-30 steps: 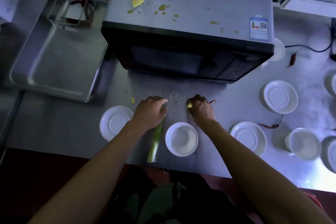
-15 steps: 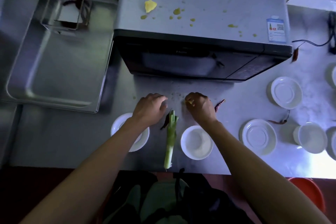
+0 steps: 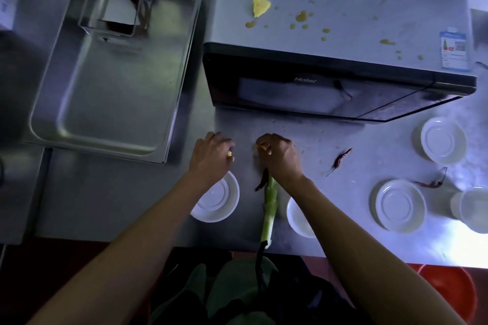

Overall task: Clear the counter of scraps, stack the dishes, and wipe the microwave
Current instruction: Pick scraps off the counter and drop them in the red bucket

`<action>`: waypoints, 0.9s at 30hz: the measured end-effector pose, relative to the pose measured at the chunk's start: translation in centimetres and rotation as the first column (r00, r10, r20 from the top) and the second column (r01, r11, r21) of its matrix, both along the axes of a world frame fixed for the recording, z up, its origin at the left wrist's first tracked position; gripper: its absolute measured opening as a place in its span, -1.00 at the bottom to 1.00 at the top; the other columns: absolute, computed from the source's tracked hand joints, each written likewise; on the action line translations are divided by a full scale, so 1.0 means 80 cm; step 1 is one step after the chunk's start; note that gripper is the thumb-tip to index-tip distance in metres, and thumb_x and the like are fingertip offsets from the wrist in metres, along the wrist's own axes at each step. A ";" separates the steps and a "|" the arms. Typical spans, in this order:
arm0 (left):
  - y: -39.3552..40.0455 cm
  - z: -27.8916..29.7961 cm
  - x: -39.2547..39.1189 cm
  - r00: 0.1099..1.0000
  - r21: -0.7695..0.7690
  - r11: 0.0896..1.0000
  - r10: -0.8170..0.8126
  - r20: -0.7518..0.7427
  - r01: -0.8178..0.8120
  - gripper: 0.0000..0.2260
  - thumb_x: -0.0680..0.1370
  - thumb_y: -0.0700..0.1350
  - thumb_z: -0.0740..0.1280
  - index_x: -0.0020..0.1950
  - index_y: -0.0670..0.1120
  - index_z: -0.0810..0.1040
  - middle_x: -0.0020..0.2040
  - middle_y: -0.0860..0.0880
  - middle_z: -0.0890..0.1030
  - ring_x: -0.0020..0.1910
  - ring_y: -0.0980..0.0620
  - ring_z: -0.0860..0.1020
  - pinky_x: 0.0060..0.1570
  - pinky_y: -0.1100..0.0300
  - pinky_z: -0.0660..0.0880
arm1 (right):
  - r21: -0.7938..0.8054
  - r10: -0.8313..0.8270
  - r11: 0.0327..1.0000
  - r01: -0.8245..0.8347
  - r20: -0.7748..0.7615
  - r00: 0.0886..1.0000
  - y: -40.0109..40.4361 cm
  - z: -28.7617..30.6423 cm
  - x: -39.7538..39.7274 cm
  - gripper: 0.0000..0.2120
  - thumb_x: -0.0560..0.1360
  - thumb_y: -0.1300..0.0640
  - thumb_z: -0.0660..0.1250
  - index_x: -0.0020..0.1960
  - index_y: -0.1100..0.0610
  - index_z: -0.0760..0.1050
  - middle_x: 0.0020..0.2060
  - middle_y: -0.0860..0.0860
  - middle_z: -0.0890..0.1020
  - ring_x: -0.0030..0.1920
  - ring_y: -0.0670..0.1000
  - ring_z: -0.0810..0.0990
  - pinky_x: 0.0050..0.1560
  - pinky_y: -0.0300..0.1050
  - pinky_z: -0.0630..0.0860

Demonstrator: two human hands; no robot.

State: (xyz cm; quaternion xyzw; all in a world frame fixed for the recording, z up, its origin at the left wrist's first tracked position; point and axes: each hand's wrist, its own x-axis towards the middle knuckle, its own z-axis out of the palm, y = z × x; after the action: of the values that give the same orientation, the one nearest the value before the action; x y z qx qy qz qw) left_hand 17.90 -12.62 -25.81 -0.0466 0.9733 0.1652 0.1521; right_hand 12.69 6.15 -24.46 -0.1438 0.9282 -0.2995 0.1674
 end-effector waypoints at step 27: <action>-0.031 0.006 -0.014 0.962 0.140 0.956 -0.240 -0.130 0.257 -0.93 0.52 -0.20 0.32 -0.05 -0.06 0.56 -0.06 -0.03 0.58 0.01 -0.09 0.51 -0.09 0.04 0.41 | -0.016 -0.322 0.947 0.322 -0.100 0.942 0.000 0.017 0.045 -0.92 0.49 0.23 0.42 -0.09 0.07 0.62 -0.20 0.03 0.65 -0.25 0.10 0.61 -0.26 -0.05 0.57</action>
State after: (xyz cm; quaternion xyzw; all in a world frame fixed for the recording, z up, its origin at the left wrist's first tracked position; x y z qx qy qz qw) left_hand 16.76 -15.10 -25.37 0.0976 0.9625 0.2226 0.1200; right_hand 16.30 6.16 -23.14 -0.0054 0.9466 -0.3149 0.0689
